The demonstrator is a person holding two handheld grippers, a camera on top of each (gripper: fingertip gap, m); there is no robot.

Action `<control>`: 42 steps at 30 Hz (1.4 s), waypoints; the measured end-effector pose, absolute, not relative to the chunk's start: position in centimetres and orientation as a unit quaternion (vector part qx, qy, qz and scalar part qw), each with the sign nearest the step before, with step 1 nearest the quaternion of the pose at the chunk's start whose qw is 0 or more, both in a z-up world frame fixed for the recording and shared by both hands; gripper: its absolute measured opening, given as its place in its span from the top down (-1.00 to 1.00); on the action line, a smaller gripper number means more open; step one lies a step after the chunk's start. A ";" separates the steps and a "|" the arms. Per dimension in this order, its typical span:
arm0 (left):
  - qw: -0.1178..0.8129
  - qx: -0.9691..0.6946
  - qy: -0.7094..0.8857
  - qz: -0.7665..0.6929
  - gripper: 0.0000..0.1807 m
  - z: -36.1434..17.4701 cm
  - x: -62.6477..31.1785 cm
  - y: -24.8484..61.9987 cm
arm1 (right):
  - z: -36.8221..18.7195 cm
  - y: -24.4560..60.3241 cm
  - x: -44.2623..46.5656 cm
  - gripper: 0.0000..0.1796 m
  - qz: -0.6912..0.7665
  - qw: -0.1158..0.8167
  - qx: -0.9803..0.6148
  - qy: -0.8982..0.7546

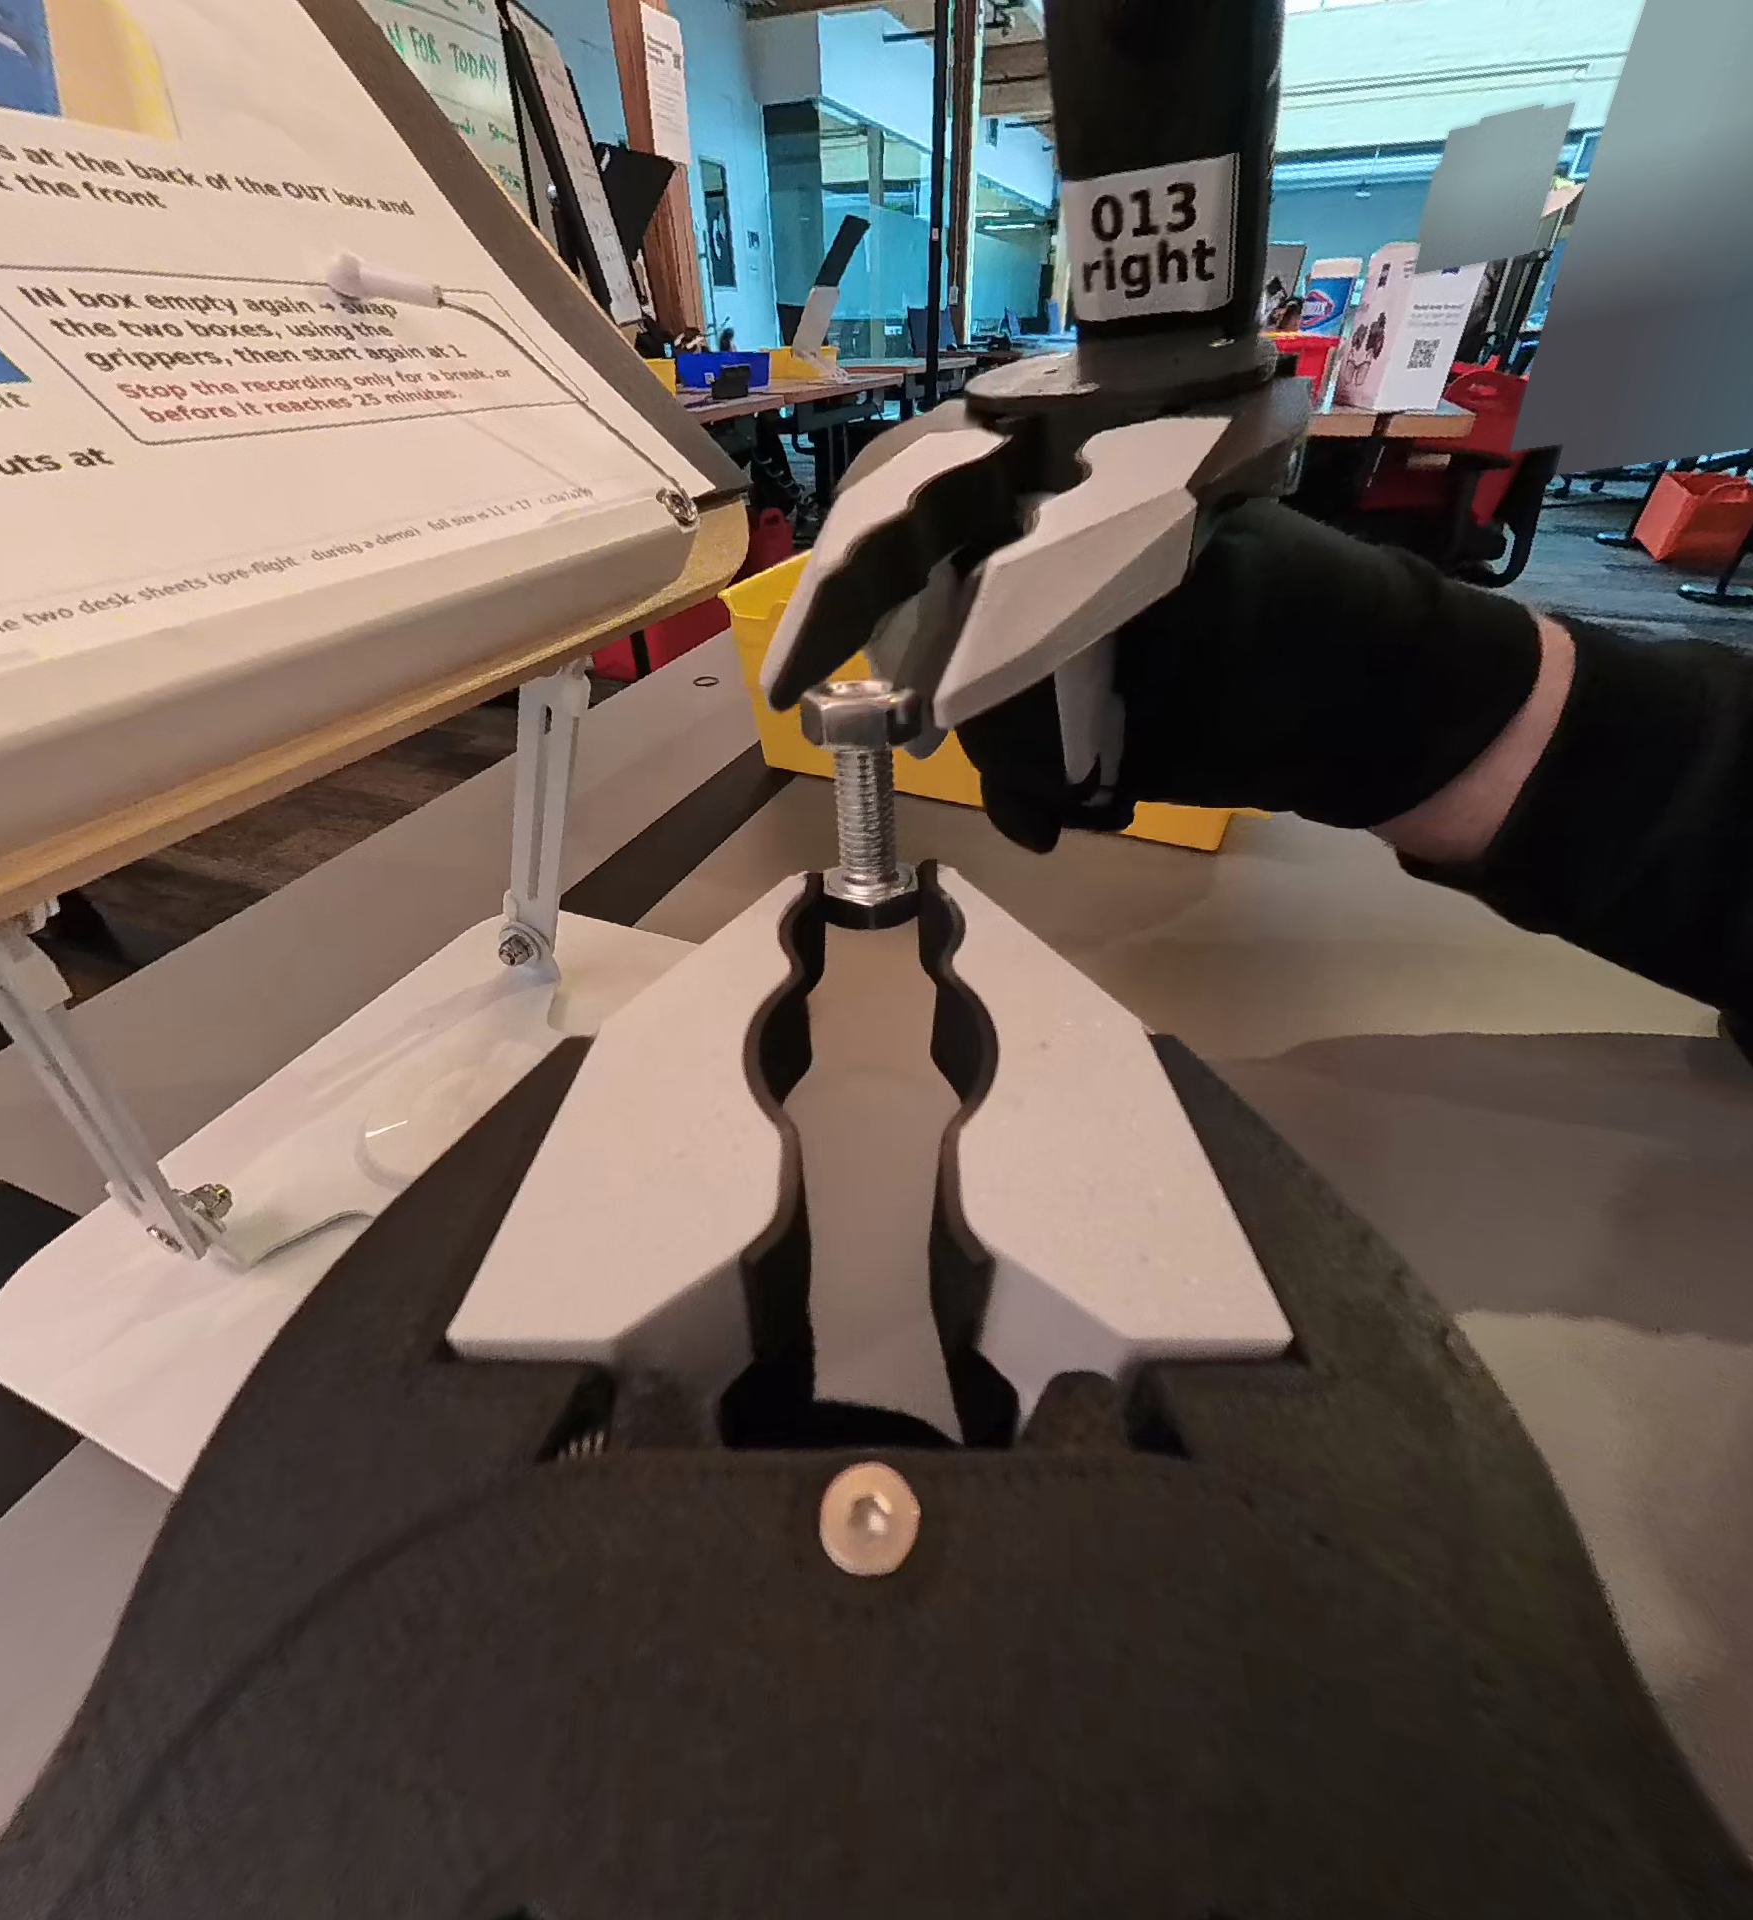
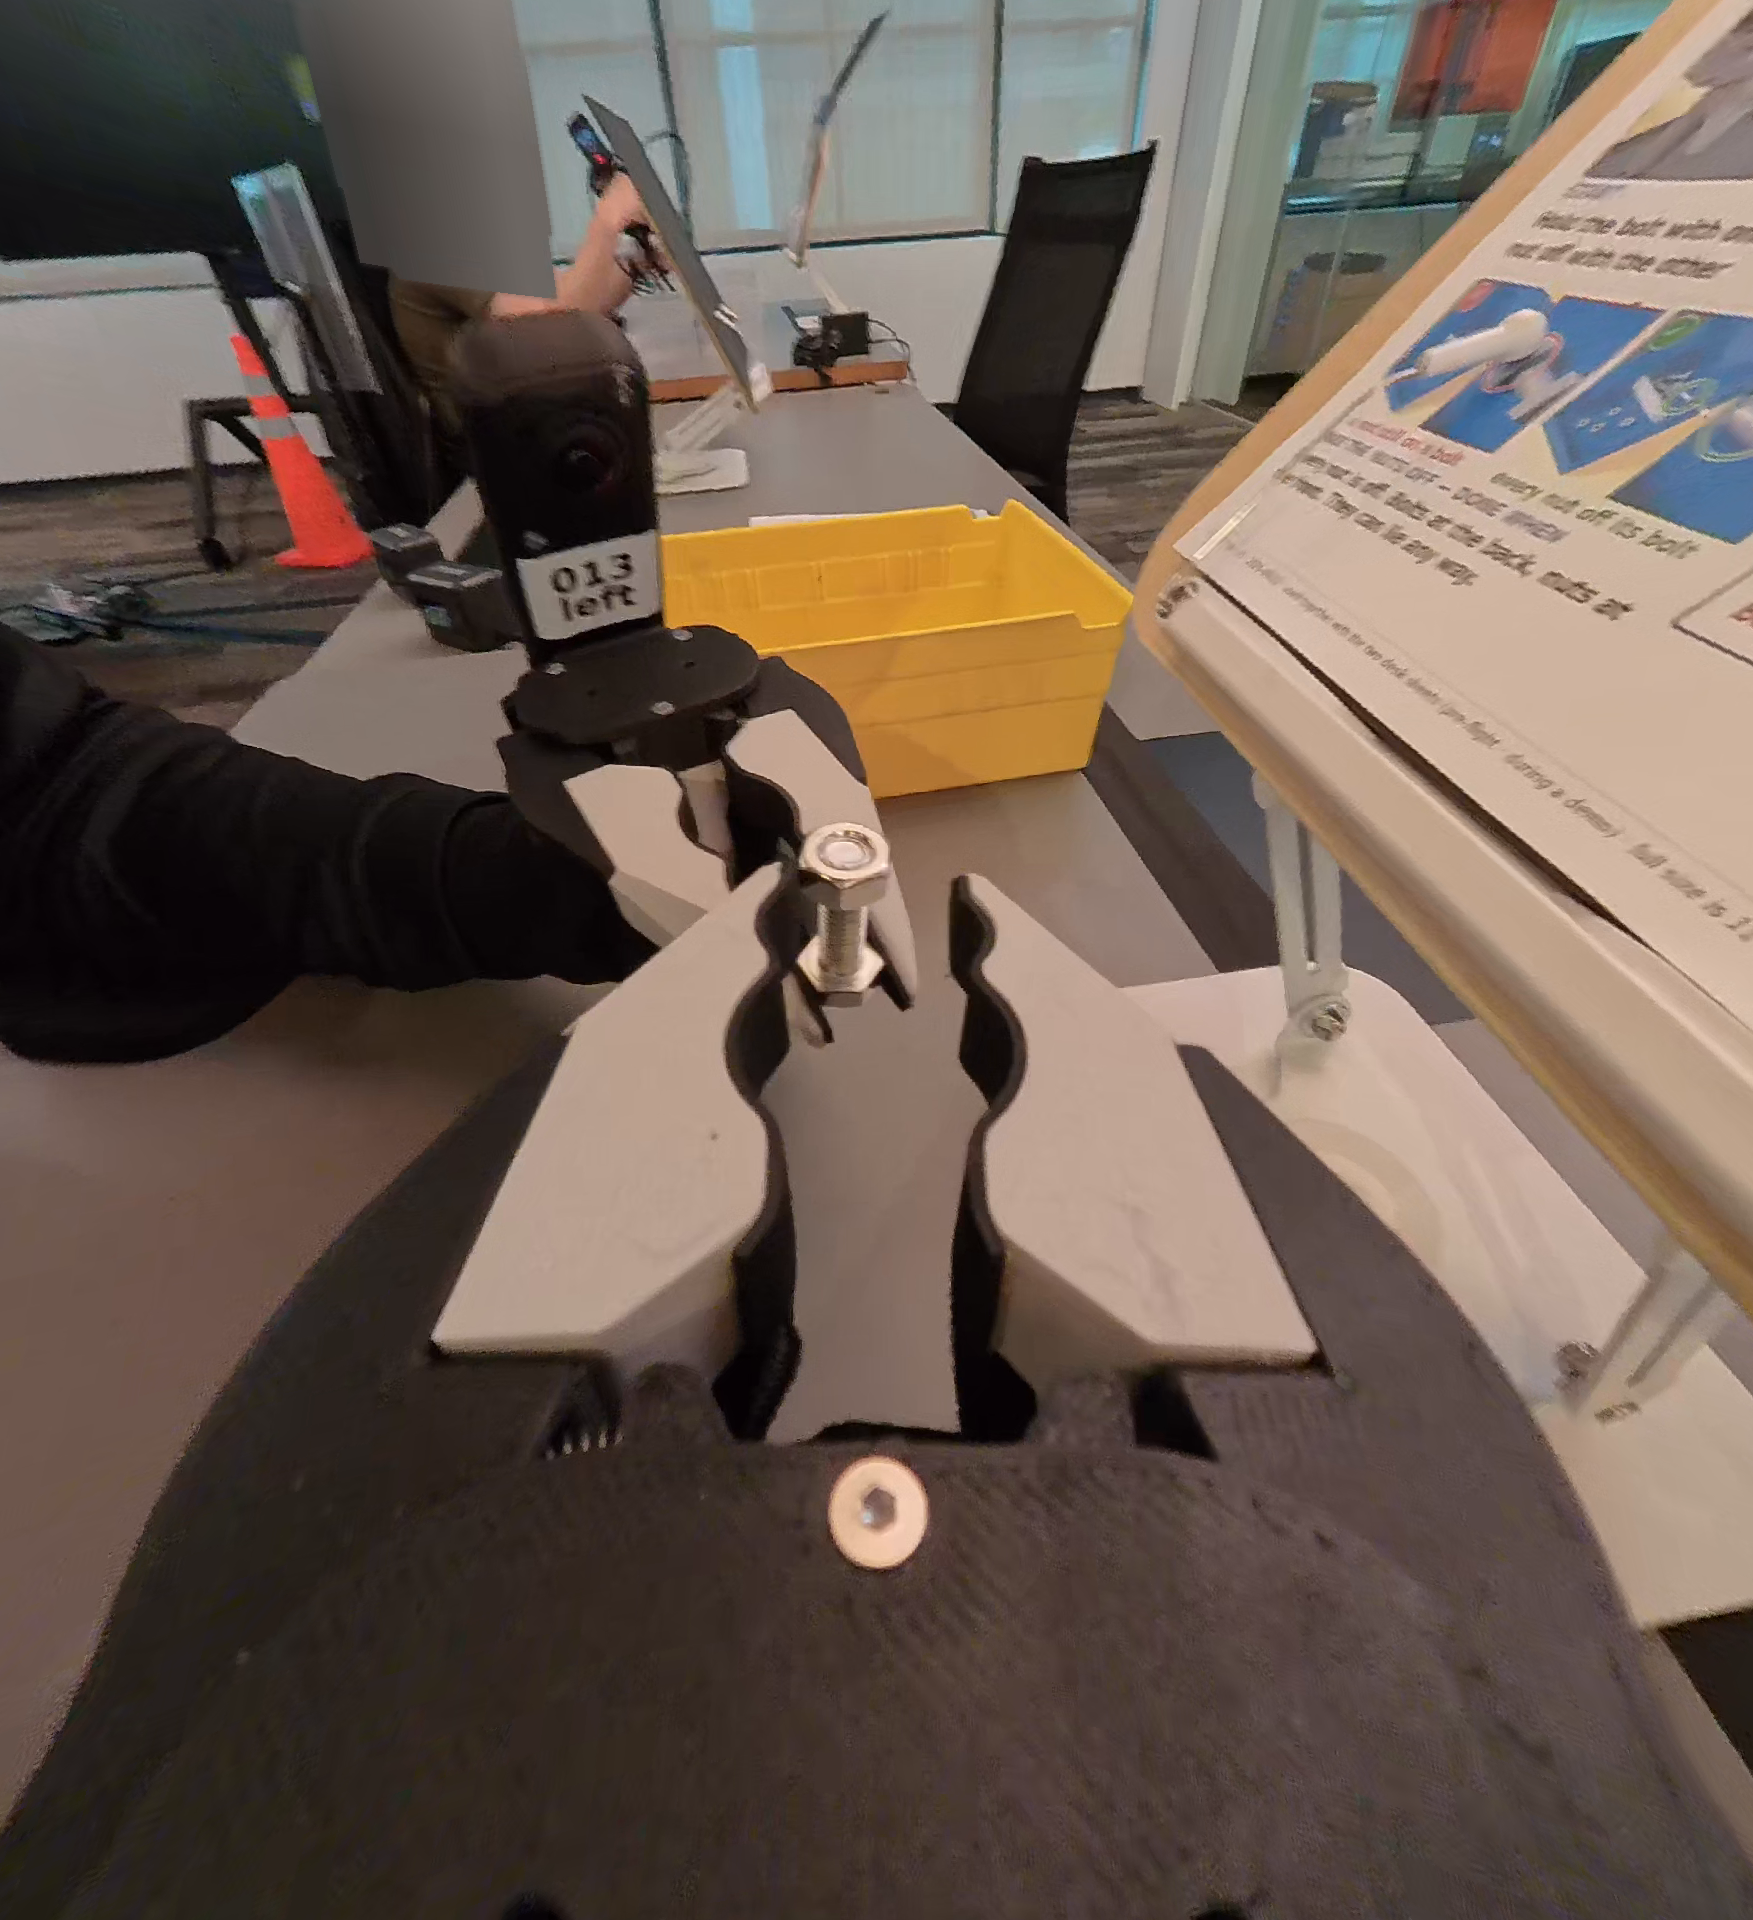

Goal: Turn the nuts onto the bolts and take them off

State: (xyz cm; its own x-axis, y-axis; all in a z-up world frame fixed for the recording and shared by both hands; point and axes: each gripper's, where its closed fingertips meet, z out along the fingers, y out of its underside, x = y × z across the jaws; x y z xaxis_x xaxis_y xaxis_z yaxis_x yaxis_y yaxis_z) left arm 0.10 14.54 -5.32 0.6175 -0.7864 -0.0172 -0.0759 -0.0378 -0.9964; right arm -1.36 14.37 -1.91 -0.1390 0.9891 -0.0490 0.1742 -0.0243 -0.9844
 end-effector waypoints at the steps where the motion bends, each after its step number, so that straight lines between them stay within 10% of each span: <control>1: 0.611 -0.660 0.327 -0.289 0.82 -5.3 0.1 14.5 | -2.1 14.7 -1.4 0.66 0.492 0.412 -0.520 -0.564; 42: 0.624 -0.647 0.316 -0.305 0.82 -4.5 -0.3 14.4 | -1.3 16.7 0.0 0.69 0.522 0.432 -0.529 -0.511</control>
State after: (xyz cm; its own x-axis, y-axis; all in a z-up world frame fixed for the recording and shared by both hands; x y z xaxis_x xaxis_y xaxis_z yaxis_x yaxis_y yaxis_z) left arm -0.29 14.36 -4.46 0.6148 -0.7887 -0.0002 -0.0290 -0.0224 -0.9993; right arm 0.03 16.73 -1.26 -0.0672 0.9917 -0.1100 0.0900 -0.1038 -0.9905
